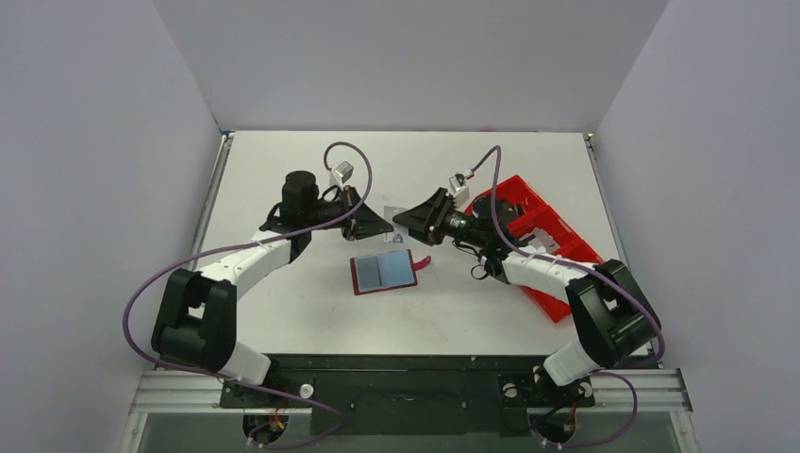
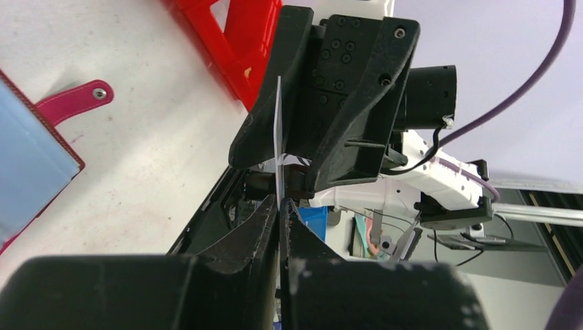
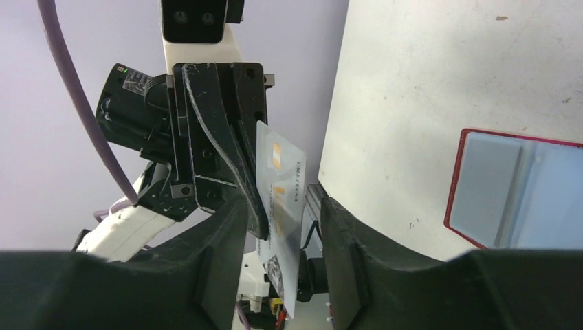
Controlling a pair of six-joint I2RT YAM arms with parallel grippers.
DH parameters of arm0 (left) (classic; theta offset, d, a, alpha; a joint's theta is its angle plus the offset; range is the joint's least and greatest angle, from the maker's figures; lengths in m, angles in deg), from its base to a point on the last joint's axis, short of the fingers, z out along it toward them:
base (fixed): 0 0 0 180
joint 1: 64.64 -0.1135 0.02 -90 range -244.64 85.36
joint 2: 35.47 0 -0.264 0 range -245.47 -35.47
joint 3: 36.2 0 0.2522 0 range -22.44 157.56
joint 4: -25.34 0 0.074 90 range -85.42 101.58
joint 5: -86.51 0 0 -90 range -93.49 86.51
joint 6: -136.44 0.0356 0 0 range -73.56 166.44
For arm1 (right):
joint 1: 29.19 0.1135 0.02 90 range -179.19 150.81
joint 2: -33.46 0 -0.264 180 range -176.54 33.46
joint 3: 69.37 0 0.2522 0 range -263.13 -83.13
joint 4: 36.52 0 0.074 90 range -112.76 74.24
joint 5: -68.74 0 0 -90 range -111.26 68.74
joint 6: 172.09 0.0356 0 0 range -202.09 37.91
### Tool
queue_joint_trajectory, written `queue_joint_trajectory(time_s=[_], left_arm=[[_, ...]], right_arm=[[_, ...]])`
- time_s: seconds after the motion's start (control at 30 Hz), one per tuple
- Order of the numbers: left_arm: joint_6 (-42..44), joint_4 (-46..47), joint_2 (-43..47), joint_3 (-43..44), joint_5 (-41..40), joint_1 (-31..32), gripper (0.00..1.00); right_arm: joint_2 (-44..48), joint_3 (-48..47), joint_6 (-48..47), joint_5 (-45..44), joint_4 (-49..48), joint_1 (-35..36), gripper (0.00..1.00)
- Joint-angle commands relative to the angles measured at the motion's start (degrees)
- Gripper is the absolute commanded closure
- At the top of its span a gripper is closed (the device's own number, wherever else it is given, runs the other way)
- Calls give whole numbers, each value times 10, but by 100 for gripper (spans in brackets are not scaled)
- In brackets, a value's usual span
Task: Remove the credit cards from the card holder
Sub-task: Place the credit card in the storage box.
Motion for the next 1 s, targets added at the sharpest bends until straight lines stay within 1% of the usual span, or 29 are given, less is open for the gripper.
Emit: queue_joint_trajectory(time_s=[0.0, 0.03, 0.07, 0.1, 0.13, 0.17, 0.2, 0.3, 0.33, 0.37, 0.4, 0.47, 0.5, 0.53, 0.57, 0.6, 0.63, 0.67, 0.7, 0.73, 0.77, 0.8, 0.83, 0.87, 0.97], left_arm=[[-48, 108, 3, -3, 28, 8, 100], [-60, 126, 2, -6, 29, 9, 100], [-65, 131, 1, -7, 32, 9, 100], [-72, 142, 0, -10, 33, 9, 100], [-74, 144, 0, -11, 35, 9, 100], [-76, 146, 0, -11, 36, 9, 100], [-76, 146, -1, -11, 37, 9, 100], [-76, 143, -1, -11, 39, 10, 100], [-73, 140, 0, -10, 38, 10, 89], [-68, 125, 0, -9, 36, 10, 84], [-53, 114, 3, -4, 32, 10, 76], [-23, 69, 8, 5, 22, 10, 69], [-12, 35, 14, 10, 13, 10, 66], [16, 12, 17, 20, 7, 9, 66], [30, -36, 20, 27, -6, 9, 64], [64, -61, 22, 42, -15, 9, 63], [81, -118, 24, 50, -34, 9, 61], [114, -147, 25, 67, -47, 9, 60], [134, -208, 26, 77, -74, 9, 59], [170, -270, 26, 96, -90, 9, 59], [187, -296, 26, 105, -124, 9, 59], [216, -340, 26, 121, -139, 9, 59], [236, -356, 28, 131, -167, 10, 58], [244, -380, 29, 134, -176, 10, 58], [277, -410, 32, 144, -213, 9, 57]], right_arm=[[32, 8, 16, 2, -78, 4, 64], [33, 10, 16, 1, -78, 4, 67], [36, 11, 16, 0, -77, 4, 75], [37, 13, 15, -1, -76, 3, 79], [38, 13, 16, -2, -75, 3, 88], [39, 15, 15, -3, -74, 3, 93], [40, 15, 15, -5, -73, 2, 100], [46, 18, 9, -13, -63, 1, 100], [51, 17, 0, -16, -50, 1, 100], [54, 17, -6, -23, -41, 1, 100], [60, 15, -18, -28, -19, 1, 100], [72, 12, -42, -42, 22, 0, 100], [81, 11, -49, -52, 48, 2, 100], [84, 10, -62, -62, 60, 2, 100], [94, 9, -75, -67, 85, 1, 100], [98, 7, -82, -79, 97, 1, 100], [107, 6, -93, -86, 122, 1, 100], [111, 4, -98, -99, 133, 1, 100], [121, 3, -107, -106, 157, 0, 100], [125, 0, -113, -121, 170, 0, 100], [132, -5, -123, -127, 196, 0, 100], [135, -8, -128, -141, 210, -1, 100], [143, -10, -136, -147, 233, -2, 100], [146, -10, -139, -159, 241, -3, 100], [169, -5, -145, -181, 276, -9, 100]])
